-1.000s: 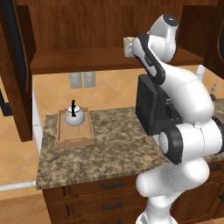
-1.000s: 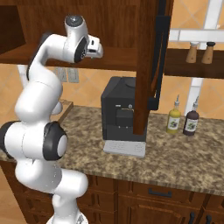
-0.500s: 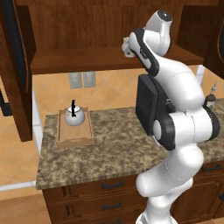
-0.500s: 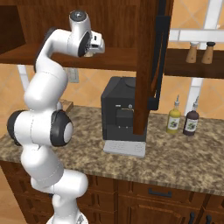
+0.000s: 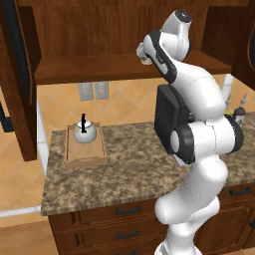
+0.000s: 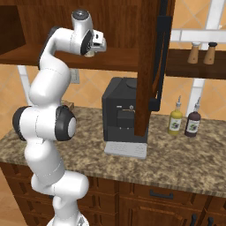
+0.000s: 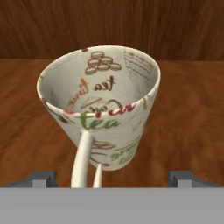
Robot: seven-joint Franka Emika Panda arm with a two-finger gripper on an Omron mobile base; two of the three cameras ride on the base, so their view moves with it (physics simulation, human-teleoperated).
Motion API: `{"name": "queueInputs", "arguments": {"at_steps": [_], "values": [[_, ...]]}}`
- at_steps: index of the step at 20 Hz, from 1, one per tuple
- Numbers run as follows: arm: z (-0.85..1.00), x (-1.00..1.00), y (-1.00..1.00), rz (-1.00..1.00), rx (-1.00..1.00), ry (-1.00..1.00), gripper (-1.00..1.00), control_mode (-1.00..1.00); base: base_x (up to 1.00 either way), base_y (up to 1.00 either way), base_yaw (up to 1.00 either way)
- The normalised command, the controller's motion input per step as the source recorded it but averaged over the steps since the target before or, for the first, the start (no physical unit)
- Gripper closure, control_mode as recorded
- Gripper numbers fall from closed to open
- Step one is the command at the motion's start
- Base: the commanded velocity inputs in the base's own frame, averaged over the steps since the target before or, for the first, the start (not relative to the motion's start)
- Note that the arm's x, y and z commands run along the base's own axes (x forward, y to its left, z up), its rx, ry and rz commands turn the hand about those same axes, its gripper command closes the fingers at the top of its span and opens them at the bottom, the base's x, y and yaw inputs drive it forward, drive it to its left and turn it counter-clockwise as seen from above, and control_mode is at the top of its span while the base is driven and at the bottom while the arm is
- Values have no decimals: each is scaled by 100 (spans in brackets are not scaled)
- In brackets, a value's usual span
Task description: Pick the kettle from the counter and place it on the tray. Then pick the mug from the cabinet and place it on the tray. Then close the cabinet doors.
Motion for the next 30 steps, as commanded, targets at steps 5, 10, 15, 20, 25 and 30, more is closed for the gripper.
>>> {"name": "queueInputs", "arguments": {"at_steps": [5, 10, 15, 20, 25, 30], "values": [[0, 29, 12, 0, 0, 0, -100, -100, 0, 0, 0], [0, 4, 0, -4, 0, 0, -100, -100, 0, 0, 0], [0, 2, 0, -18, 0, 0, -100, -100, 0, 0, 0], [0, 10, 5, -14, 0, -1, -100, -100, 0, 0, 0], [-2, 4, 5, -8, 0, 0, 100, -100, 0, 0, 0], [-1, 0, 0, -5, 0, -5, 100, -100, 0, 0, 0]]}}
